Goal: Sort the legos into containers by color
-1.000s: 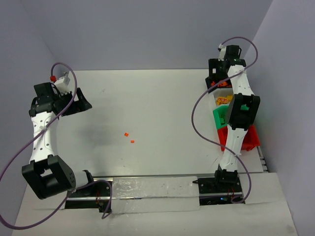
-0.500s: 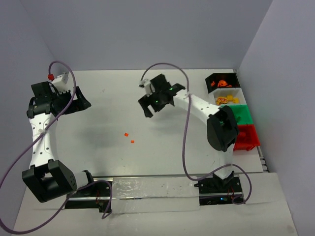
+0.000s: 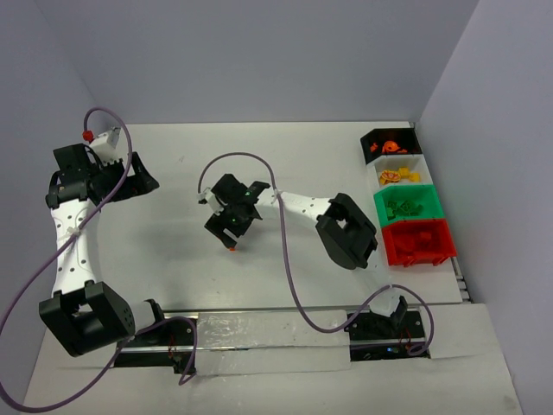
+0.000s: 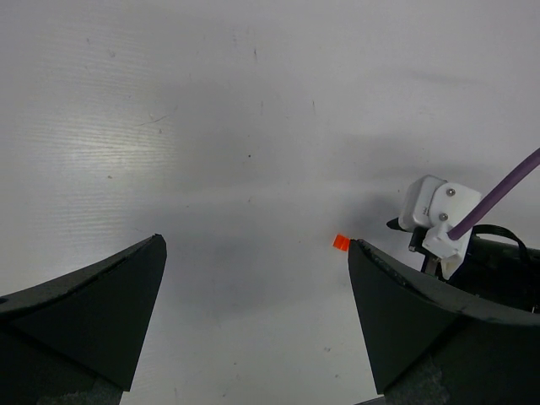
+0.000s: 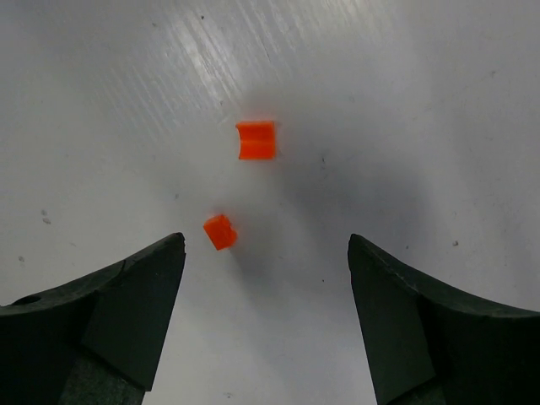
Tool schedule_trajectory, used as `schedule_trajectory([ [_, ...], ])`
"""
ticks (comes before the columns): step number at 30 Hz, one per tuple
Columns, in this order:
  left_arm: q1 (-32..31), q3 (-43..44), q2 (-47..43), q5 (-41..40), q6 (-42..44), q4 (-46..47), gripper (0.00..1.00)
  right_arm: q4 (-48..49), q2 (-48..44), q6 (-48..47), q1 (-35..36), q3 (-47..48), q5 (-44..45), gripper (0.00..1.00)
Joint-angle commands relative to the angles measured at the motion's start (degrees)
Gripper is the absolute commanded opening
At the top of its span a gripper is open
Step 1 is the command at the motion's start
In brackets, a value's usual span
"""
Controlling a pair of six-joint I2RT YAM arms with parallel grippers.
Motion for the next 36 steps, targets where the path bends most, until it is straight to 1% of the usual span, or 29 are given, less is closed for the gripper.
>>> schedule_trajectory([
  [1, 0.37, 2.20, -0.71, 1.52, 0.11, 0.27, 0.99, -0.76, 3.00, -1.02, 0.85, 5.73, 1.24, 0.78],
  [5, 0.44, 2.26, -0.56, 1.52, 0.31, 0.18, 0.99, -1.44, 5.86, -1.60, 1.13, 8.40, 1.70, 0.72],
  [11, 0.39, 1.82, -0.82, 1.08, 0.39, 0.49, 0.99, -2.14, 9.42, -2.21, 1.19, 11.99, 2.10, 0.59],
  [14, 0.35, 1.58, -0.82, 1.02, 0.39, 0.56, 0.99, -2.30, 10.18, -2.13, 1.22, 12.60, 1.73, 0.55],
  [16, 0.41, 1.38, -0.91, 0.91, 0.42, 0.62, 0.99, -2.38, 10.61, -2.02, 1.21, 12.94, 1.51, 0.50],
  [21, 0.42, 1.56, -0.66, 0.83, 0.39, 0.63, 0.99, -2.68, 10.71, -1.95, 2.00, 12.87, 1.68, 0.50],
  [27, 0.44, 1.47, -0.56, 0.99, 0.29, 0.79, 0.99, -1.16, 9.86, -2.12, 3.19, 10.41, 3.25, 0.49],
  [31, 0.37, 1.65, -0.56, 0.73, 0.39, 0.62, 0.99, -0.80, 10.21, -2.57, 3.82, 9.84, 3.73, 0.43],
  [33, 0.44, 1.65, -0.56, 0.64, 0.40, 0.62, 0.99, -0.68, 10.30, -2.65, 3.91, 9.57, 3.73, 0.36],
  [35, 0.35, 1.65, -0.56, 0.63, 0.48, 0.53, 0.99, -0.50, 10.21, -2.66, 3.91, 9.29, 3.91, 0.34],
  [36, 0.35, 1.65, -0.64, 0.56, 0.48, 0.53, 0.99, -0.42, 10.20, -2.74, 3.91, 9.04, 4.00, 0.30],
])
